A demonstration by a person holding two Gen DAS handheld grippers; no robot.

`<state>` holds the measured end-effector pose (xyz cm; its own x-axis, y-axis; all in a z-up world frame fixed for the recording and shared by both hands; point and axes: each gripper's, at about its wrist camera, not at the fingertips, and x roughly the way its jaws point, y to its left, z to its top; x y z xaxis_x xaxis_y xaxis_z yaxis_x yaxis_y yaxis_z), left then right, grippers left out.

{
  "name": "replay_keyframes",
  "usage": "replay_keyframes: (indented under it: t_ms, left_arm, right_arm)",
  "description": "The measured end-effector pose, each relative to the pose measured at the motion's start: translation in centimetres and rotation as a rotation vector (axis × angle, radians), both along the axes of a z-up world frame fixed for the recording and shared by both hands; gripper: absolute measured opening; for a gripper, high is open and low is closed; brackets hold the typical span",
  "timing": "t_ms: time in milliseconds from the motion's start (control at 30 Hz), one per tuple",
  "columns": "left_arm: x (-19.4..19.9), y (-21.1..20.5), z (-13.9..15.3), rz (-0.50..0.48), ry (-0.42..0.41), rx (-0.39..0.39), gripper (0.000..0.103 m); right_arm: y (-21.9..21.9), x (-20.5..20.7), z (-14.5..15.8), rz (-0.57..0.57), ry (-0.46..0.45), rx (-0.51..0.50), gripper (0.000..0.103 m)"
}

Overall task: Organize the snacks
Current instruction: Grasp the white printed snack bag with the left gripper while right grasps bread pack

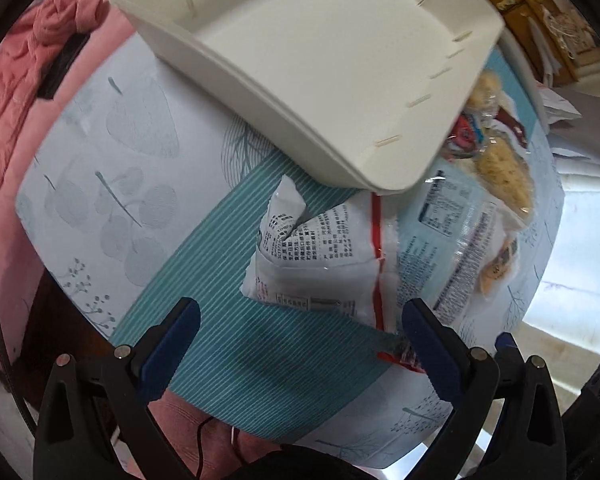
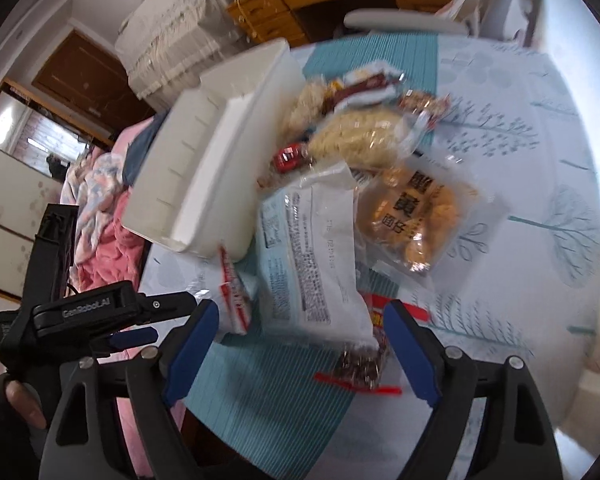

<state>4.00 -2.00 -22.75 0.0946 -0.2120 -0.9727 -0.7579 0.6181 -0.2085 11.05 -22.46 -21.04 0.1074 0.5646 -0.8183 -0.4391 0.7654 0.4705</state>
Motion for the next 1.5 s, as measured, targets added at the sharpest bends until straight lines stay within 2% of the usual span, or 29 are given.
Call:
replay_keyframes:
  t_ms: [167, 300, 533, 600, 667, 833, 867, 967, 1133, 1367, 1500]
  left_arm:
    - [1.2, 0.3, -3.2, 0.029, 0.040, -0.036, 0.100]
    - [2.2, 0.4, -4.8, 0.065, 0.038, -0.047, 0.099]
    - [3.8, 0.5, -6.5, 0.089, 0.040, -0.066, 0.083]
    - [4.0, 0.5, -6.8, 0.099, 0.041, -0.075, 0.077]
    - [4.1, 0.5, -7.1, 0.109, 0.050, -0.086, 0.073]
    - [4.9, 0.6, -6.7, 0.130, 0.083, -0.111, 0.065]
    - [4.1, 0.6, -6.6, 0.135, 0.095, -0.117, 0.064]
    - [3.4, 0.6, -6.8, 0.150, 0.125, -0.138, 0.064]
    - [2.0, 0.1, -5.5, 0.138, 0.155, -0.144, 0.064]
    - [-0.1, -0.8, -0.5, 0.073, 0.164, -0.132, 0.065]
    - [-1.5, 0.2, 2.6, 0.022, 0.130, -0.128, 0.065]
  right_arm:
    - [2.0, 2.0, -3.5, 0.055, 0.037, -0.066, 0.085]
    - [3.0, 2.9, -5.0, 0.088, 0.068, -0.085, 0.083]
    - [5.2, 2.6, -6.2, 0.192, 0.096, -0.077, 0.082]
    - [5.2, 2.9, -6.7, 0.190, 0.113, -0.085, 0.075]
    - [5.1, 3.1, -7.0, 0.178, 0.128, -0.092, 0.062]
    - [4.4, 3.3, -6.9, 0.182, 0.181, -0.036, 0.045]
    - [4.3, 3.4, -6.8, 0.176, 0.193, -0.027, 0.042]
    - [4.3, 3.4, -6.7, 0.164, 0.216, -0.021, 0.037]
    - [3.9, 2.5, -5.6, 0.145, 0.196, -0.053, 0.034]
    - [1.6, 1.0, -2.8, 0.058, 0.202, -0.044, 0.031]
    - [1.4, 0.1, -1.2, 0.015, 0.196, -0.036, 0.031]
